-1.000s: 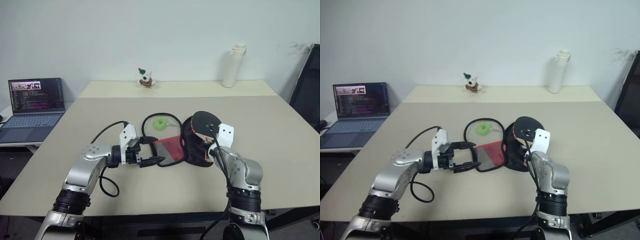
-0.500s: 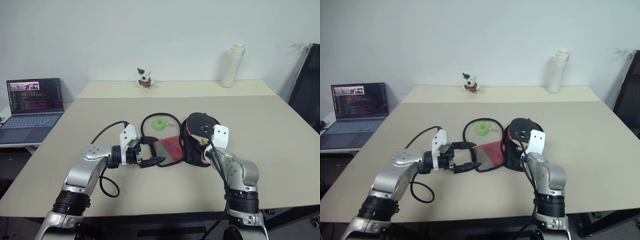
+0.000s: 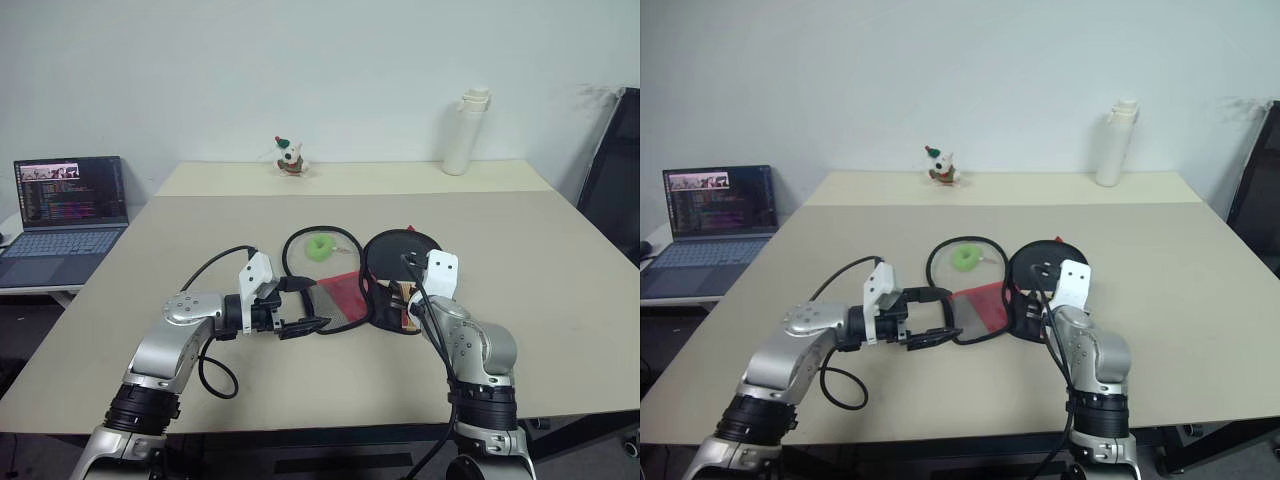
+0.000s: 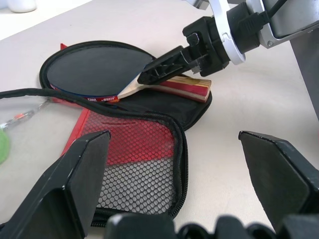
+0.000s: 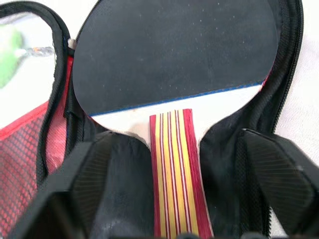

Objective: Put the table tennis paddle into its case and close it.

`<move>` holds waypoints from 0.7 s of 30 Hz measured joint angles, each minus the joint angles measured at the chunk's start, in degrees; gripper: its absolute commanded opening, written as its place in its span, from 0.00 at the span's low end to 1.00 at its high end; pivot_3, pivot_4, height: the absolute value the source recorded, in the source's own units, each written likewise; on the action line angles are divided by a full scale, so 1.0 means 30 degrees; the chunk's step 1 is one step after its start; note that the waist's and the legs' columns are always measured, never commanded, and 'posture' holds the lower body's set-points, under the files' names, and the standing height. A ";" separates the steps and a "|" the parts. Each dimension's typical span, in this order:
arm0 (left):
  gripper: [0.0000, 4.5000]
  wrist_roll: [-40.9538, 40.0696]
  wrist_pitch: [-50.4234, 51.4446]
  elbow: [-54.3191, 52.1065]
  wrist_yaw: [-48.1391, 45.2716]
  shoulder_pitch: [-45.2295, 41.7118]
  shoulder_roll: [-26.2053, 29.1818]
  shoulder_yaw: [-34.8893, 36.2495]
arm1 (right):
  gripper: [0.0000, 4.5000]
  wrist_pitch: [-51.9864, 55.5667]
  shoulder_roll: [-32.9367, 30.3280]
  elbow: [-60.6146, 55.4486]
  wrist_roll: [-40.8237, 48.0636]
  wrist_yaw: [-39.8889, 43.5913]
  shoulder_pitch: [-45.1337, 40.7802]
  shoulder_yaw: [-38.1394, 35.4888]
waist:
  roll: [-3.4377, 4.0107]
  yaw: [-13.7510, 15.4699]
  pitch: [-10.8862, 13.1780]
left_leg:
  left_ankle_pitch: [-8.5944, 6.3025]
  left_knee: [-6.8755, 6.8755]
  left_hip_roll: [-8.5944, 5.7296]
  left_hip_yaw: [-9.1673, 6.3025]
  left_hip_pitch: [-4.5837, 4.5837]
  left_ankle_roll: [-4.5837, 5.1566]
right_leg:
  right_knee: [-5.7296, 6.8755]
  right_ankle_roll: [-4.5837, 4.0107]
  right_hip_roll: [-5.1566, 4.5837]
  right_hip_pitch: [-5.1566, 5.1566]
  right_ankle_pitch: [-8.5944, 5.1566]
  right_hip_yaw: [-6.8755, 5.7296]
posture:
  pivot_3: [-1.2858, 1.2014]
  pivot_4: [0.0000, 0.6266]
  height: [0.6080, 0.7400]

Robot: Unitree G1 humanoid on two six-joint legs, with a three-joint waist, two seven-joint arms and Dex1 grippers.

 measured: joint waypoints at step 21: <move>1.00 0.0191 -0.0421 0.1010 0.1389 0.0921 0.0230 0.0523 | 0.98 0.2257 -0.1022 -0.3782 0.3313 0.3320 0.1664 -0.0232 | -0.0004 0.0015 -0.0005 | 0.0000 -0.0004 0.0011 -0.0014 0.0006 0.0001 | -0.0008 0.0051 0.0011 0.0007 -0.0033 -0.0004 | 0.52 0.24 1.00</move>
